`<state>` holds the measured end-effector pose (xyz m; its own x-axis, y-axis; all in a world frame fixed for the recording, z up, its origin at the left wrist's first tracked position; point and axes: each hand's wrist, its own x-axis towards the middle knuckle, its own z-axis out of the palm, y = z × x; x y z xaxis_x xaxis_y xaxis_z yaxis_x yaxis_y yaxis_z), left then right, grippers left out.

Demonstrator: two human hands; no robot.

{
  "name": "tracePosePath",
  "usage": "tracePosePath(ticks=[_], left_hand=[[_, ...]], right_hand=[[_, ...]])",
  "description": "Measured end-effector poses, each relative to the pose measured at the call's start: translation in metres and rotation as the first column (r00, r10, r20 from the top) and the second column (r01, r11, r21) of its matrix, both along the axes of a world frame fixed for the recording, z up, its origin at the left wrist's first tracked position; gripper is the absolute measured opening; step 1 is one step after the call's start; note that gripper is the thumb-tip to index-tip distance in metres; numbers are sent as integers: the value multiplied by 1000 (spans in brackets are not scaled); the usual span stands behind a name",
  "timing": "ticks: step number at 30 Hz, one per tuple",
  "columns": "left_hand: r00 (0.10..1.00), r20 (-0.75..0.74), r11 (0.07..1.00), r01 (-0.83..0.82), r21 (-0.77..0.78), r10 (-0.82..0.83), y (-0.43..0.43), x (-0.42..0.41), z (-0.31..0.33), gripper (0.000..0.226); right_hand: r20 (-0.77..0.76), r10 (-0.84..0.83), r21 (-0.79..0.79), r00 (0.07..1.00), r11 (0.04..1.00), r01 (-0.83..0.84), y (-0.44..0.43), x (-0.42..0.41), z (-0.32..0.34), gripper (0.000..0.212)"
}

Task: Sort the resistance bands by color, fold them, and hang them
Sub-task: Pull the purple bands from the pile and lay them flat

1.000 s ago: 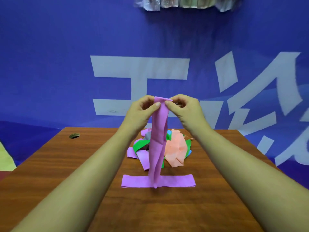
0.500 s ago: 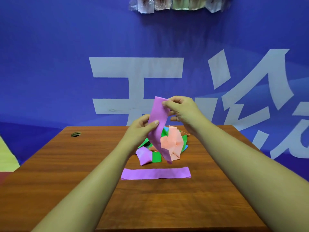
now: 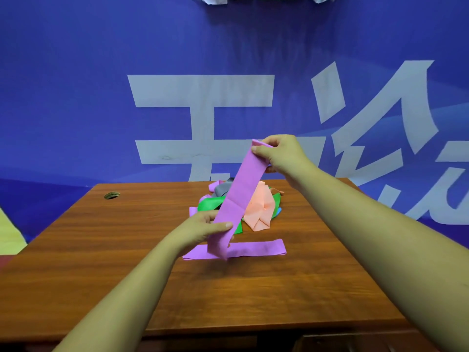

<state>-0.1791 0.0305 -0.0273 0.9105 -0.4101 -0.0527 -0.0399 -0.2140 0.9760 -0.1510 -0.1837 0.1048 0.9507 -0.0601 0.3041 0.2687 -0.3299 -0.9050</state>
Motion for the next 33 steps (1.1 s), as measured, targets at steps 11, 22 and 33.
tracePosePath(ticks=[11,22,33], left_hand=[[972,-177,972,-183,-147,156,49,3,-64,30],[847,60,846,-531,45,529,71,26,-89,25],[788,454,711,-594,377,417,64,30,-114,19]], right_hand=[[-173,-164,200,971,960,197,-40,6,-62,10],[-460,-281,66,842,935,348,-55,1,-181,19],[-302,-421,-307,855,893,331,-51,17,-229,3]])
